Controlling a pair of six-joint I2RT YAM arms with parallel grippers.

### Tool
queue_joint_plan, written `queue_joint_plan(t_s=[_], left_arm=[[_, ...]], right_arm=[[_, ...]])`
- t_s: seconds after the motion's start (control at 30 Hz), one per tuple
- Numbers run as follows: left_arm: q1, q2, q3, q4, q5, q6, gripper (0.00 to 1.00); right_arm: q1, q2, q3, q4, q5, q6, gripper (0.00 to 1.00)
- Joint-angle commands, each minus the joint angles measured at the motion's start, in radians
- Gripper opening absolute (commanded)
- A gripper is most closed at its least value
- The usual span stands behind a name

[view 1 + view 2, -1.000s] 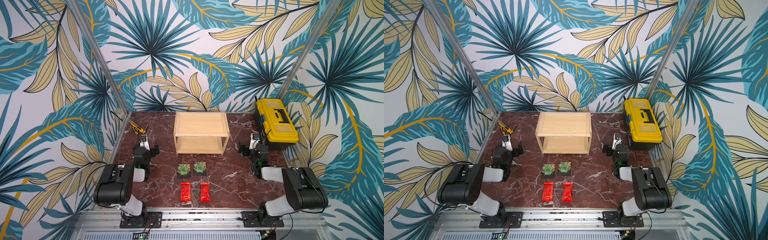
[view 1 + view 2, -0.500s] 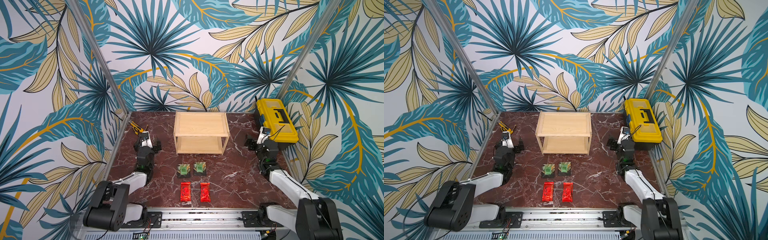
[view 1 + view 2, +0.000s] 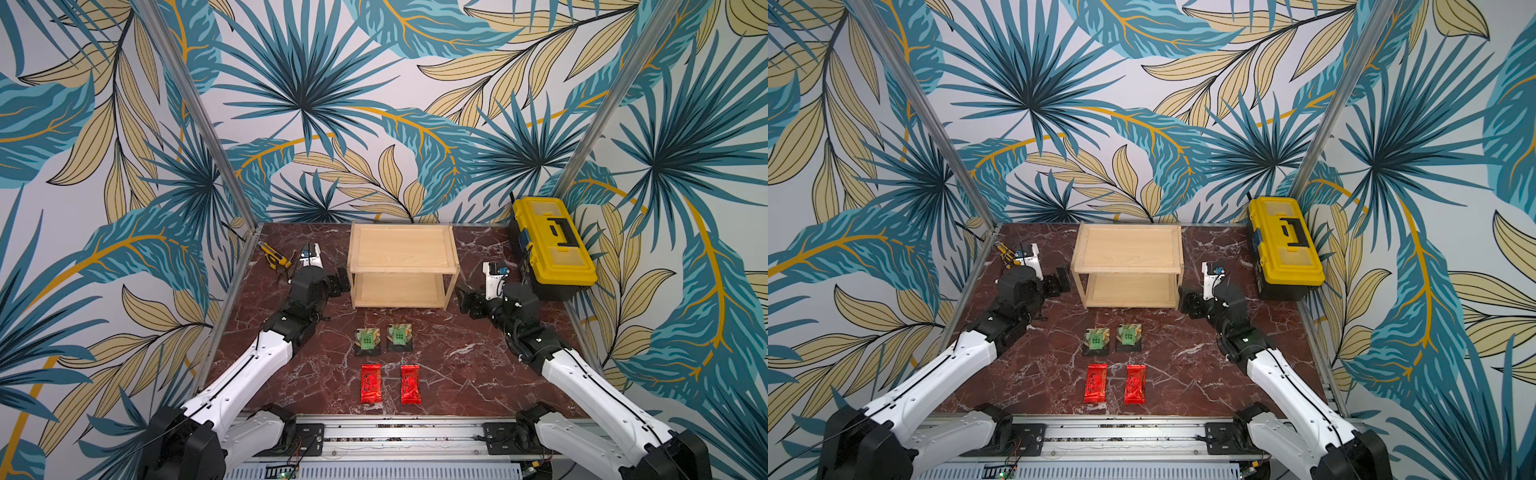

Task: Place the tea bags on the shelf by color
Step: Move the shelf to the center of the board.

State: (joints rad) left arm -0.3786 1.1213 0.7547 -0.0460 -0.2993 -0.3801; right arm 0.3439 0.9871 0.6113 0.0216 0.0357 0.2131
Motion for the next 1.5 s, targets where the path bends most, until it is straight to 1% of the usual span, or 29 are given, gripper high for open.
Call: queue_joint_plan(t_s=[0.0, 0.1, 0.17, 0.2, 0.23, 0.27, 0.43, 0.6, 0.77, 0.93, 1.0, 1.07, 1.1, 1.17, 1.27, 1.33, 1.4, 1.47], left_arm=[[0.000, 0.021, -0.044, -0.052, 0.035, -0.042, 1.00], [0.000, 0.037, -0.092, 0.025, 0.035, -0.042, 1.00], [0.000, 0.056, -0.110, 0.081, 0.035, -0.042, 1.00], [0.000, 0.070, -0.113, 0.101, 0.035, -0.042, 1.00], [0.000, 0.084, -0.109, 0.112, 0.493, -0.105, 0.84], [0.000, 0.105, -0.107, 0.127, 0.502, -0.108, 0.81], [0.000, 0.191, -0.085, 0.208, 0.488, -0.141, 0.76], [0.000, 0.267, -0.033, 0.222, 0.423, -0.114, 0.74], [0.001, 0.344, 0.006, 0.258, 0.432, -0.117, 0.74], [0.003, 0.366, 0.028, 0.260, 0.414, -0.104, 0.74], [0.002, 0.356, 0.036, 0.230, 0.420, -0.103, 0.74], [0.003, 0.320, 0.037, 0.163, 0.452, -0.122, 0.74], [-0.002, 0.295, 0.027, 0.129, 0.471, -0.129, 0.74], [-0.018, 0.235, -0.015, 0.102, 0.504, -0.140, 0.74], [-0.059, 0.152, -0.074, 0.062, 0.516, -0.139, 0.73], [-0.095, 0.115, -0.106, 0.049, 0.530, -0.141, 0.69], [-0.143, 0.101, -0.147, 0.090, 0.553, -0.162, 0.66], [-0.191, 0.109, -0.174, 0.127, 0.567, -0.176, 0.63]], right_arm=[[0.004, 0.055, -0.056, 0.034, -0.035, 0.018, 0.83], [0.004, 0.158, -0.059, 0.151, 0.000, -0.022, 0.78], [0.000, 0.220, -0.029, 0.190, 0.016, -0.030, 0.78], [-0.002, 0.251, -0.014, 0.219, -0.006, -0.037, 0.77], [-0.002, 0.282, 0.002, 0.243, -0.026, -0.044, 0.76], [-0.002, 0.311, 0.017, 0.260, -0.034, -0.047, 0.75], [-0.006, 0.390, 0.045, 0.319, -0.042, -0.048, 0.71], [-0.023, 0.433, 0.074, 0.344, -0.046, -0.054, 0.70], [-0.061, 0.491, 0.123, 0.345, -0.083, -0.056, 0.69], [-0.079, 0.530, 0.163, 0.344, -0.117, -0.041, 0.69], [-0.079, 0.523, 0.171, 0.323, -0.158, -0.019, 0.68], [-0.079, 0.483, 0.157, 0.282, -0.213, 0.033, 0.66], [-0.077, 0.448, 0.128, 0.272, -0.249, 0.063, 0.66], [-0.072, 0.361, 0.058, 0.251, -0.281, 0.101, 0.66], [-0.063, 0.207, -0.051, 0.189, -0.279, 0.135, 0.65], [-0.051, 0.114, -0.121, 0.185, -0.274, 0.168, 0.65], [-0.028, 0.073, -0.164, 0.195, -0.267, 0.172, 0.65], [-0.014, 0.062, -0.195, 0.210, -0.263, 0.173, 0.65]])
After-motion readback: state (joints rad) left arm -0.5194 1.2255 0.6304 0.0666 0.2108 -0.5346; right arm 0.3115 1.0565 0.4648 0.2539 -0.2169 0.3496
